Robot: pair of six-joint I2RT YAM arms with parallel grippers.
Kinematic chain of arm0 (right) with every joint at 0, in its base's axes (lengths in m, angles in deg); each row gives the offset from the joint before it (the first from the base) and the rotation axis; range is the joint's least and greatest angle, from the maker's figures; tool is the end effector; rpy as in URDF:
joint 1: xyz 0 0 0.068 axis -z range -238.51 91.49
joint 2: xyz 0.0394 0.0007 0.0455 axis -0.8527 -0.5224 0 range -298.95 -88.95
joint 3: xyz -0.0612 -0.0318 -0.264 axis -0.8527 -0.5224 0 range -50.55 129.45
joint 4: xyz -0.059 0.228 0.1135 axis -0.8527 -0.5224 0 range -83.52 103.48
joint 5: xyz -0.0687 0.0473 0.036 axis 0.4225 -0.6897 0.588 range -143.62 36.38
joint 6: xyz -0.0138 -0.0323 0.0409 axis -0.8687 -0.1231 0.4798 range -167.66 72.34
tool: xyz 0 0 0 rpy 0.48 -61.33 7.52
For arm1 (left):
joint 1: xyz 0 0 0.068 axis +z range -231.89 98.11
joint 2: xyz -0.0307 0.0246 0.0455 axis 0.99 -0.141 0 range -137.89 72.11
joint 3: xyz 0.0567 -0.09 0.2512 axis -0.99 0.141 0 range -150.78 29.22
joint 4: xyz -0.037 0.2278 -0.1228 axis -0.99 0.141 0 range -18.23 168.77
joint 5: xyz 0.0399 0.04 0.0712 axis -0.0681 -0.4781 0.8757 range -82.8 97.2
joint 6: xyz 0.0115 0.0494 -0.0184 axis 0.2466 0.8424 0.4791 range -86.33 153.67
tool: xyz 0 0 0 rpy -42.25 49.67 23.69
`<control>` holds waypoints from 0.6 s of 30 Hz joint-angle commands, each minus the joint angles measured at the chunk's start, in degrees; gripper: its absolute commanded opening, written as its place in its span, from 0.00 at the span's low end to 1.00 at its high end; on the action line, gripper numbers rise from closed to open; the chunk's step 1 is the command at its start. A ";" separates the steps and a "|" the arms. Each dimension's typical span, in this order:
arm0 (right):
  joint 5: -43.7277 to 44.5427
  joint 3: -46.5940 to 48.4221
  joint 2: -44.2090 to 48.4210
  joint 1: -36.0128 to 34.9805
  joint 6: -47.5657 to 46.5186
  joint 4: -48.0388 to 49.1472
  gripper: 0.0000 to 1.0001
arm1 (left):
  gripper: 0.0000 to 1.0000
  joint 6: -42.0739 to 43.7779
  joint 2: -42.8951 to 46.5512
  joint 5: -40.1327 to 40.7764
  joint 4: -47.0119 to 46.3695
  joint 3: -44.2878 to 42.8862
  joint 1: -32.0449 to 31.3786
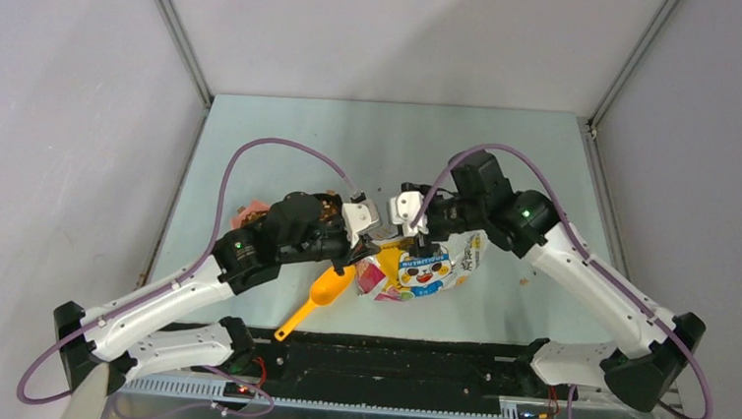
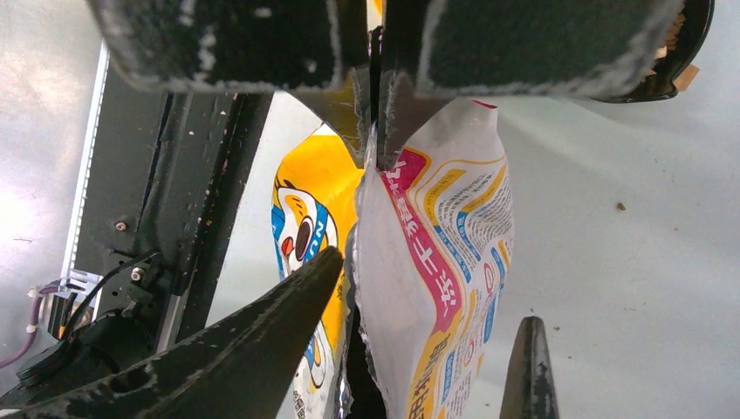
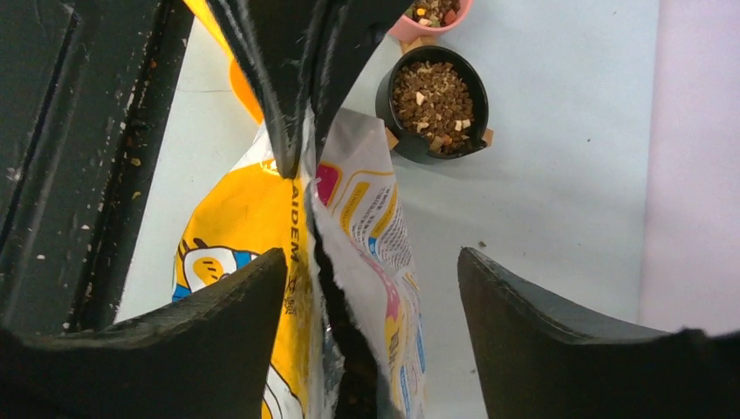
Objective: Serve the pet food
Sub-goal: Close the pet food bag at the center of the board.
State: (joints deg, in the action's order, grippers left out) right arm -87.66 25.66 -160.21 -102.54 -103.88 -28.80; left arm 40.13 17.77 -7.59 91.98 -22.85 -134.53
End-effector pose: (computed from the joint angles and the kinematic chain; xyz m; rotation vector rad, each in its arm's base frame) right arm 0.1703 0.1925 0.3817 -1.8324 1.1120 0.5338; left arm 0.1223 -0.1752 0.3367 1.1514 1.6750 -0.7725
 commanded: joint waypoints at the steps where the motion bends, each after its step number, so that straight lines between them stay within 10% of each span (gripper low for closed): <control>1: 2.00 7.24 -3.44 -1.45 -0.58 -4.65 0.72 | 0.00 0.19 2.74 -2.68 0.39 -1.86 -0.39; 18: 2.02 13.85 -9.05 -4.85 -0.77 -13.61 0.34 | 0.00 -1.69 4.12 -1.71 -2.40 -0.49 -0.36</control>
State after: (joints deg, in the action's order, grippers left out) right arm -86.81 37.94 -168.15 -105.71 -104.23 -41.15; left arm 40.22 19.17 -6.95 93.33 -22.79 -134.49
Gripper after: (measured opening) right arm 0.357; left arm 0.013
